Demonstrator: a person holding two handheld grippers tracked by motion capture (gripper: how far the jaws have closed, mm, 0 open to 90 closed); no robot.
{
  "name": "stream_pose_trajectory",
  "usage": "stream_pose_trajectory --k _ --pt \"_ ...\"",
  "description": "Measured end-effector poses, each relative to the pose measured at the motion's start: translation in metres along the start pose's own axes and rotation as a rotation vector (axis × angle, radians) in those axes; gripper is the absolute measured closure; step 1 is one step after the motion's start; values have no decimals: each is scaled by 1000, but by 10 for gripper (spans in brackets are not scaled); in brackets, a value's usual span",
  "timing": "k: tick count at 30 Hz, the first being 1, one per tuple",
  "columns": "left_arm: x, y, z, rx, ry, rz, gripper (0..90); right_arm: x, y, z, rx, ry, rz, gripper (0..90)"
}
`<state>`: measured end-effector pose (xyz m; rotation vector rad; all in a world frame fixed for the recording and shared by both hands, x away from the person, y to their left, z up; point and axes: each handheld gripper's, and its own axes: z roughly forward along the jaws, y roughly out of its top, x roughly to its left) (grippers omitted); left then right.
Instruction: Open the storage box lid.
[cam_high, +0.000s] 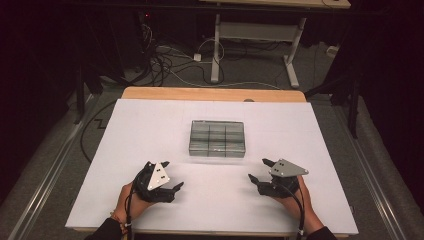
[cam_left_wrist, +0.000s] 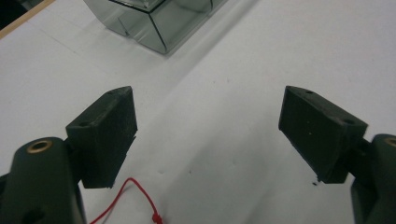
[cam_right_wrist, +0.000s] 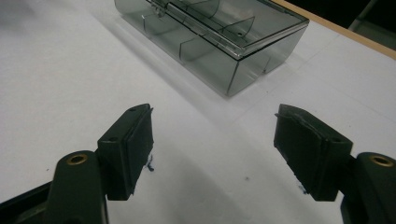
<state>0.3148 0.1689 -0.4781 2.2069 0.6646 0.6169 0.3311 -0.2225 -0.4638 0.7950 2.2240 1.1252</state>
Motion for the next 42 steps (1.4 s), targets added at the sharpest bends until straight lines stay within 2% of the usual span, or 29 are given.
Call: stream_pose_trajectory --k 9,14,16,18,21,24,29,32,34,37,42 --pt "9 22 15 -14 -13 -15 189 -14 10 15 19 -9 7 303" --pt "14 34 28 -3 -10 -18 196 -19 18 26 27 5 3 360" --pt "17 38 34 13 -9 -21 202 -22 21 32 38 13 17 404" --pt "20 43 38 18 -13 -27 203 -24 24 37 42 17 24 411" --pt "23 49 45 15 0 -19 247 -25 28 46 61 23 23 456" --pt "28 51 53 24 0 -24 310 -27 31 55 87 41 41 505" --pt "31 51 64 64 29 -27 337 -30 35 63 107 50 52 556" --pt "35 50 66 75 25 -44 375 -30 34 68 124 65 60 568" --pt "38 52 69 86 3 -65 385 -30 34 69 132 72 59 583" --pt "40 55 71 83 -17 -74 401 -30 35 67 118 76 57 588" --pt "41 53 77 107 -33 -80 445 -29 37 65 105 69 56 593"
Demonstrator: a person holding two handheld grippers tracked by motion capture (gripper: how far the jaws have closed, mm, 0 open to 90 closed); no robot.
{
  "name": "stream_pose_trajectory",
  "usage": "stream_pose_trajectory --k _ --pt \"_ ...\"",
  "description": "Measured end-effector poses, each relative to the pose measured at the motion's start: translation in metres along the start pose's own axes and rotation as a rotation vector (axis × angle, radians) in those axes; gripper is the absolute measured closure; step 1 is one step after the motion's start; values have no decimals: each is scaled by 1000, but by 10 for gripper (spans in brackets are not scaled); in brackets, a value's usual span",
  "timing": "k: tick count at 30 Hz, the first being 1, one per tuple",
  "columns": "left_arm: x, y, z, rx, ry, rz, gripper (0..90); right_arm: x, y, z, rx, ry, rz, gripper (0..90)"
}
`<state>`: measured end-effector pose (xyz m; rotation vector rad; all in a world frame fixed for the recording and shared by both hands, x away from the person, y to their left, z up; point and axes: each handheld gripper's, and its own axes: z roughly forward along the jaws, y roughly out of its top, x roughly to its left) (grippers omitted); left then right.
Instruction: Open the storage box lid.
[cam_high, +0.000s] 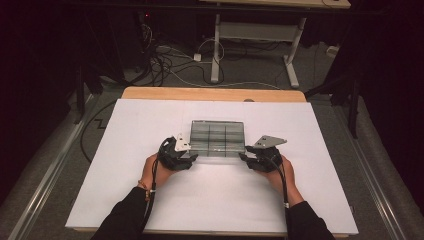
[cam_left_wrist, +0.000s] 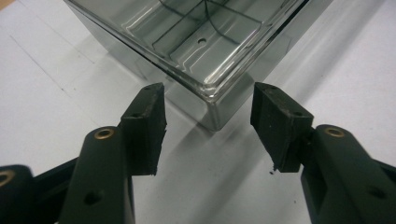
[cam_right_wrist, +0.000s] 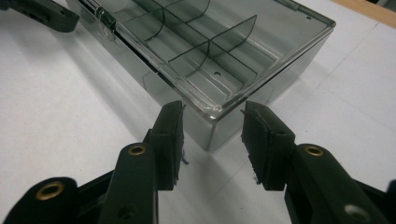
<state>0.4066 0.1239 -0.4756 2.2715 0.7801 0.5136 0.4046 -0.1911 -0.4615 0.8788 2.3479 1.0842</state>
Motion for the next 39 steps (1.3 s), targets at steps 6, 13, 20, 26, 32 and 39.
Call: stream_pose_trajectory --k 6,13,20,26,32,39 --pt "-1 1 0 6 0 7 453 1 1 -3 -16 1 -1 614" --pt "-1 1 1 14 3 8 453 1 1 -4 -14 -3 -1 630" --pt "-3 1 2 19 12 15 453 1 1 -4 -15 -2 -3 641" --pt "-3 1 2 21 20 19 453 1 1 -5 -22 0 -3 650" --pt "-2 1 1 21 28 16 456 1 1 -5 -21 11 -1 676" --pt "-3 2 2 25 36 23 457 1 1 -6 -26 16 5 687"
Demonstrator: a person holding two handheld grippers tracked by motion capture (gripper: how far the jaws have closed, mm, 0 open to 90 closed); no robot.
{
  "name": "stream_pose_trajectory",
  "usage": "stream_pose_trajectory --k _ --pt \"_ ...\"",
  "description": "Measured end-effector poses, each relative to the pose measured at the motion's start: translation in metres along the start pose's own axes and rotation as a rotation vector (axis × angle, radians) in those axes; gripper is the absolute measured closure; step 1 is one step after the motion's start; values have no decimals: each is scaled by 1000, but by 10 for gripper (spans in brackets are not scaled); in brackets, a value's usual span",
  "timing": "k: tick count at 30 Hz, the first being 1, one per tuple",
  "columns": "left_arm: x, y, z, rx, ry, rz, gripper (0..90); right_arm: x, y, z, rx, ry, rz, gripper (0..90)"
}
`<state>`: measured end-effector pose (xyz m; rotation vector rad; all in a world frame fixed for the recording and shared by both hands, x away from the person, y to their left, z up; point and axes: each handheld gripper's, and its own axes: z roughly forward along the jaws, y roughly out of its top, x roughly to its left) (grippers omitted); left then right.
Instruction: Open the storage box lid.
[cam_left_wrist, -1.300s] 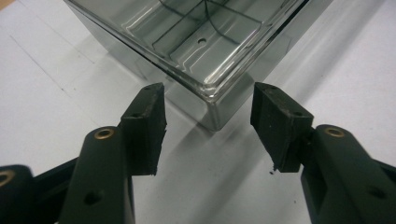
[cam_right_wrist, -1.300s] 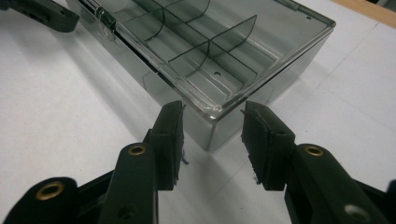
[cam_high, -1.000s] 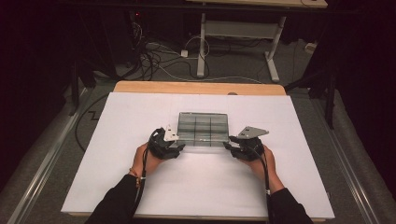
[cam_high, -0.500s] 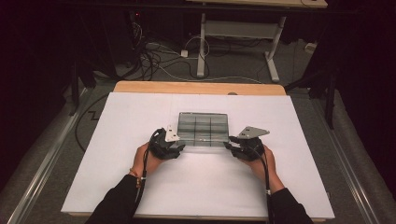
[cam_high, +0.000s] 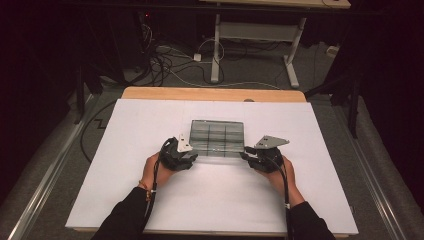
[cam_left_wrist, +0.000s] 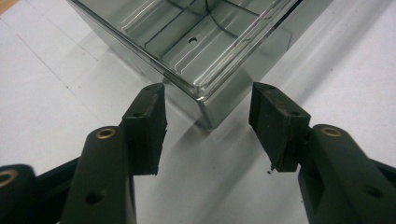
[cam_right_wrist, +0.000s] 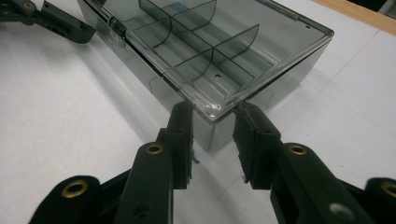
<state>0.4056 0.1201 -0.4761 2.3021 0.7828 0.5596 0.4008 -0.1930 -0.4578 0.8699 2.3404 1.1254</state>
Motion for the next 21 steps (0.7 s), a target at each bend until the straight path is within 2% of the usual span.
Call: stream_pose_trajectory --k 8,10,11,14,16,18,21 --pt "0 0 0 2 5 1 457 0 0 0 -2 0 3 690" --pt "-1 0 0 4 11 5 466 0 -1 -1 -15 4 1 756" --pt "-1 0 0 3 10 5 468 -1 0 -3 -49 8 5 802" --pt "0 0 0 5 10 8 473 3 3 -5 -42 -12 -29 807" --pt "0 -2 -4 9 9 16 515 1 2 -5 -46 -3 -22 823" --pt "1 -3 -12 -9 1 17 545 -1 1 -7 -54 12 1 856" --pt "4 -7 -23 -36 0 18 638 0 1 -9 -67 -5 -11 900"
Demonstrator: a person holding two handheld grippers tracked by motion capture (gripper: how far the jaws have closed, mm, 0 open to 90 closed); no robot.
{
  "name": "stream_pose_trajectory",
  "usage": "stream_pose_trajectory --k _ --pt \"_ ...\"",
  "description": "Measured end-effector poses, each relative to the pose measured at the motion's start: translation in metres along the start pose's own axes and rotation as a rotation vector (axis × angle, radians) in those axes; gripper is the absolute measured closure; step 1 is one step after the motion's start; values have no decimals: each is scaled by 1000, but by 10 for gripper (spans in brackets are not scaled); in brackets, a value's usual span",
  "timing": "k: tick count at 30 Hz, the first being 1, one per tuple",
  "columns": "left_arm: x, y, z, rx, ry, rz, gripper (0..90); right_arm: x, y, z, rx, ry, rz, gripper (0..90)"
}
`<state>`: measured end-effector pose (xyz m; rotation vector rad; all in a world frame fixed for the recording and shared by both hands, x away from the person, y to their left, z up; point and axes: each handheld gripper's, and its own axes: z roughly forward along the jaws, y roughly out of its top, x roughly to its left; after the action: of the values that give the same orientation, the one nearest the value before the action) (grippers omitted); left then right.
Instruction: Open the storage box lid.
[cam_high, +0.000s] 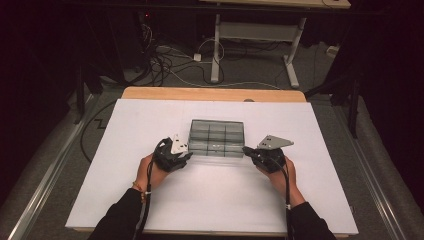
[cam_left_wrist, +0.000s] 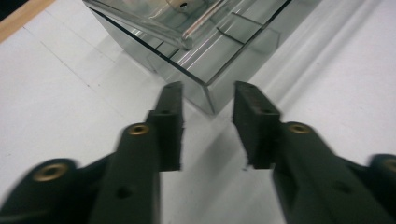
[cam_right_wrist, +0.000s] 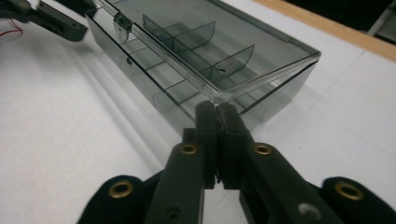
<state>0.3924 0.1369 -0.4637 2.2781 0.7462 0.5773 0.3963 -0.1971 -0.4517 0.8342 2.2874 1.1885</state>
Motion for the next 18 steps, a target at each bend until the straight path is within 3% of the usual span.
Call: stream_pose_trajectory --k 4,6,15,18 --pt "1 -4 -9 -16 -14 30 808 0 0 -1 -12 -16 -1 900" --pt "2 -4 -13 -30 -28 28 851 0 1 -2 -23 -23 -6 900" --pt "2 -1 -17 -77 -27 57 880 3 2 -2 -63 -49 -33 900" --pt "4 1 -17 -106 -19 48 879 3 3 -1 -69 -48 -43 900"
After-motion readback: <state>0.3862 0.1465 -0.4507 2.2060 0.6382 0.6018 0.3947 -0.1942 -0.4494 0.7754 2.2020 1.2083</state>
